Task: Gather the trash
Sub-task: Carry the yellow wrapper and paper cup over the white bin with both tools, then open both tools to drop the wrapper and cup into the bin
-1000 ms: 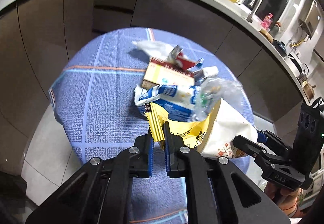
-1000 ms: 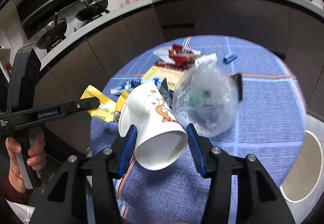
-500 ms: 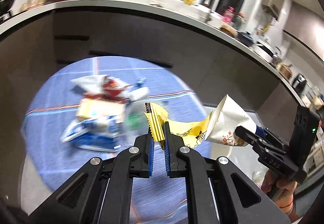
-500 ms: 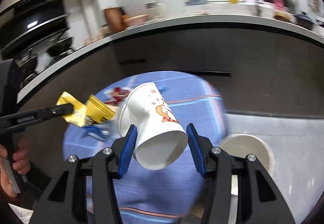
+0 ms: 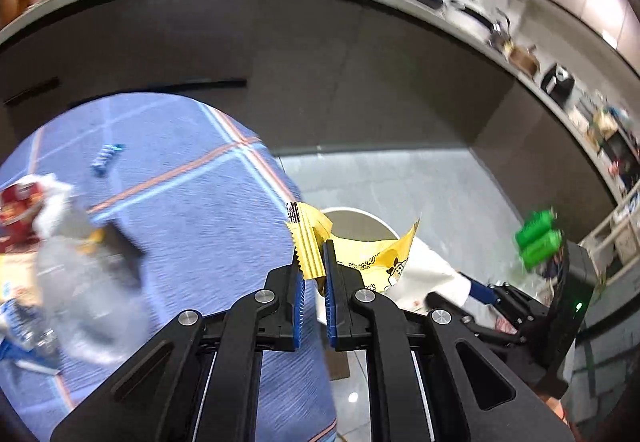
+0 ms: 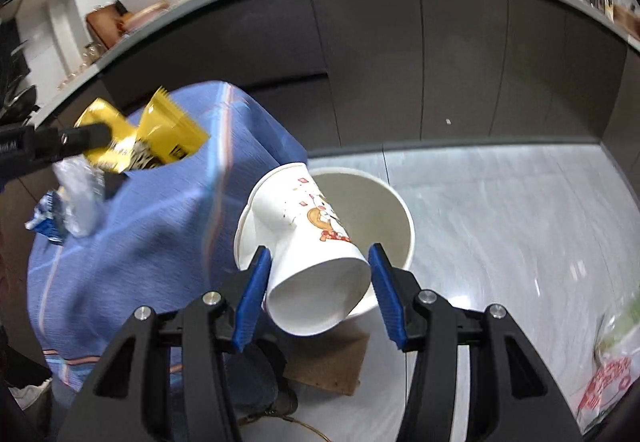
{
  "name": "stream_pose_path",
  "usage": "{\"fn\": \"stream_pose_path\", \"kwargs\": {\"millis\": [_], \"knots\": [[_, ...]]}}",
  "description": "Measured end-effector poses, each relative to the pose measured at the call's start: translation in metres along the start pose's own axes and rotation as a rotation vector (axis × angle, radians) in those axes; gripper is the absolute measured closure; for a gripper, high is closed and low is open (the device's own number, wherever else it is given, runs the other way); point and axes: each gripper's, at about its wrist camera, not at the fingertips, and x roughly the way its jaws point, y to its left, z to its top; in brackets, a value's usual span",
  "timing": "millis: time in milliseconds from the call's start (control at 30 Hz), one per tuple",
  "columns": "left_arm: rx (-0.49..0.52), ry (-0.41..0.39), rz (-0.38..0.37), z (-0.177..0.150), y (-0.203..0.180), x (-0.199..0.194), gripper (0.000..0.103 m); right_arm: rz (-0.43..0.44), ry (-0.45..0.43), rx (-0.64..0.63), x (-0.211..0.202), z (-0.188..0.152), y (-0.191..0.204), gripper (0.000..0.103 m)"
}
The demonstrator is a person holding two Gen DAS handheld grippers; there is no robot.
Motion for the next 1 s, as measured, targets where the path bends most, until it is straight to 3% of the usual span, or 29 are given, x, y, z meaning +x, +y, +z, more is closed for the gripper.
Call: {"fn": "stream_pose_path", "kwargs": {"millis": [333, 567, 833, 933, 1000], "knots": [[0.055, 0.134, 0.025, 0.008, -0.021, 0.096, 0.095, -0.007, 0.094, 0.058, 0.052, -0.017, -0.031, 0.052], [0.111, 0.177, 0.038, 0.012, -0.036, 0.133, 0.095, -0.01, 0.115, 0.044, 0.066, -0.015, -0.033, 0.051], [0.137, 0.172, 0.064, 0.012, -0.045, 0.147, 0.09, -0.013, 0.122, 0.02, 0.071, -0.017, -0.032, 0.05], [0.147, 0.166, 0.067, 0.014, -0.05, 0.149, 0.081, -0.017, 0.123, 0.015, 0.07, -0.016, -0.03, 0.048], [0.157, 0.148, 0.074, 0.014, -0.052, 0.147, 0.061, -0.025, 0.115, 0.005, 0.068, -0.015, -0.026, 0.036]]}}
